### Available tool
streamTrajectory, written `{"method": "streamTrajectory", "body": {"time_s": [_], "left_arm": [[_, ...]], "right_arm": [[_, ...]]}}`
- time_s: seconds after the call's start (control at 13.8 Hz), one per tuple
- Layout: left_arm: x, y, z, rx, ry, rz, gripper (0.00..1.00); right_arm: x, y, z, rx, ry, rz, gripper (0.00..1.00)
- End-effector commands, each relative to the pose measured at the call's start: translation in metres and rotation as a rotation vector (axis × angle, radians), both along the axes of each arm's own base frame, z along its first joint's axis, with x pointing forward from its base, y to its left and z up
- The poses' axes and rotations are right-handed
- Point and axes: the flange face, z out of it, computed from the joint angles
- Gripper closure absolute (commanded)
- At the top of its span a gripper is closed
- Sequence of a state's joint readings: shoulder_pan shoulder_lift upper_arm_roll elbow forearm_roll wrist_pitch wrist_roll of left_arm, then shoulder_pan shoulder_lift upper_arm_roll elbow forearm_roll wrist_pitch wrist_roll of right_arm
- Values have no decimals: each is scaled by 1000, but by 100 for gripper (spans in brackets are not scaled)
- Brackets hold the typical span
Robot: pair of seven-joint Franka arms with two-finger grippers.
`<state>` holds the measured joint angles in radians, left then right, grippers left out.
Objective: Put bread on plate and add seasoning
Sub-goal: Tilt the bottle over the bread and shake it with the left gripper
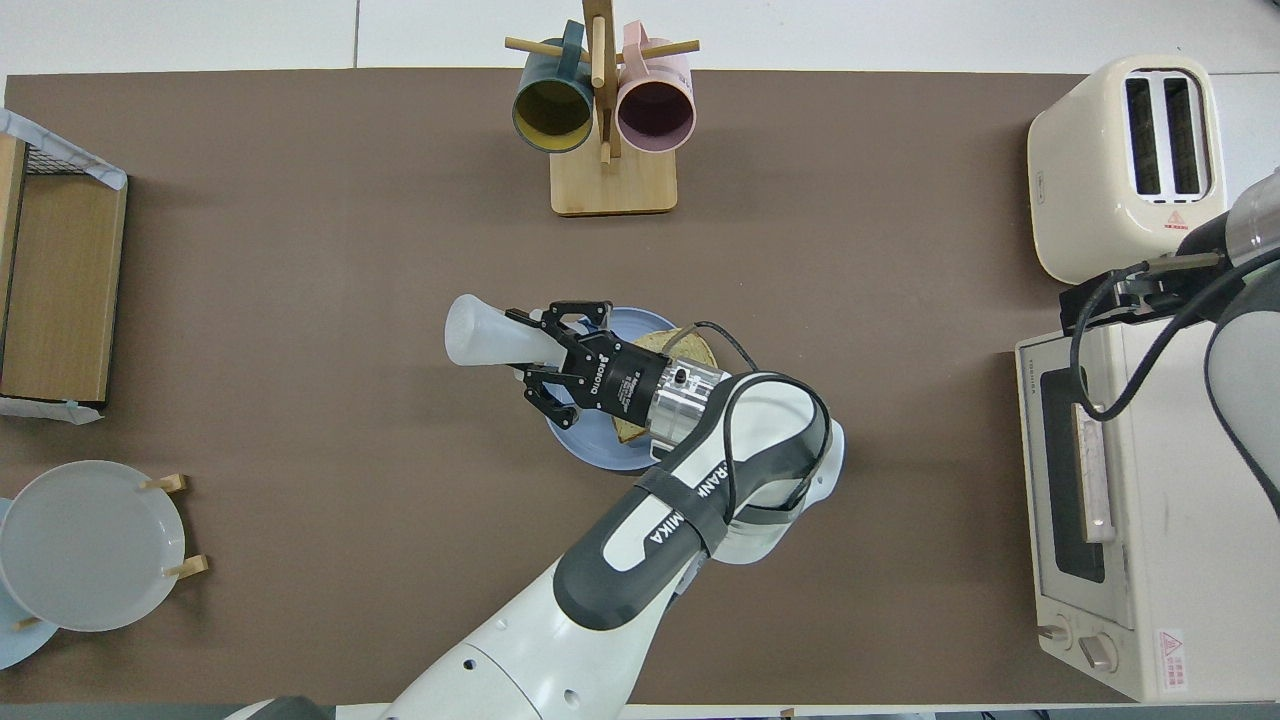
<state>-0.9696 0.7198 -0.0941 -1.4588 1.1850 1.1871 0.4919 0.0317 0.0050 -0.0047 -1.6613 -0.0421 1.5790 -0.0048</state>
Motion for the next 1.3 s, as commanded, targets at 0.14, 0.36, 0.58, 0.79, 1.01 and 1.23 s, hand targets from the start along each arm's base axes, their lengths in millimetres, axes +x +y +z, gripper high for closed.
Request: {"method": "streamTrajectory", "body": {"time_s": [0.14, 0.36, 0.58, 0.79, 1.01, 1.23], "left_arm": [[-33, -24, 8, 10, 6, -14, 100], [7, 4, 3, -1, 5, 23, 100], [39, 28, 1, 8, -9, 54, 100], [33, 24, 0, 13, -7, 53, 100], [-2, -1, 5, -30, 8, 44, 100], [11, 41, 79, -278, -44, 175, 100]], "right_arm": [[-7, 0, 0, -12, 4, 31, 0], [-6, -1, 1, -12, 0, 28, 0], [-6, -5, 1, -12, -1, 20, 0], [-6, -3, 1, -12, -1, 23, 0], [-6, -4, 1, -12, -1, 22, 0], [-6, -4, 1, -12, -1, 22, 0]]}}
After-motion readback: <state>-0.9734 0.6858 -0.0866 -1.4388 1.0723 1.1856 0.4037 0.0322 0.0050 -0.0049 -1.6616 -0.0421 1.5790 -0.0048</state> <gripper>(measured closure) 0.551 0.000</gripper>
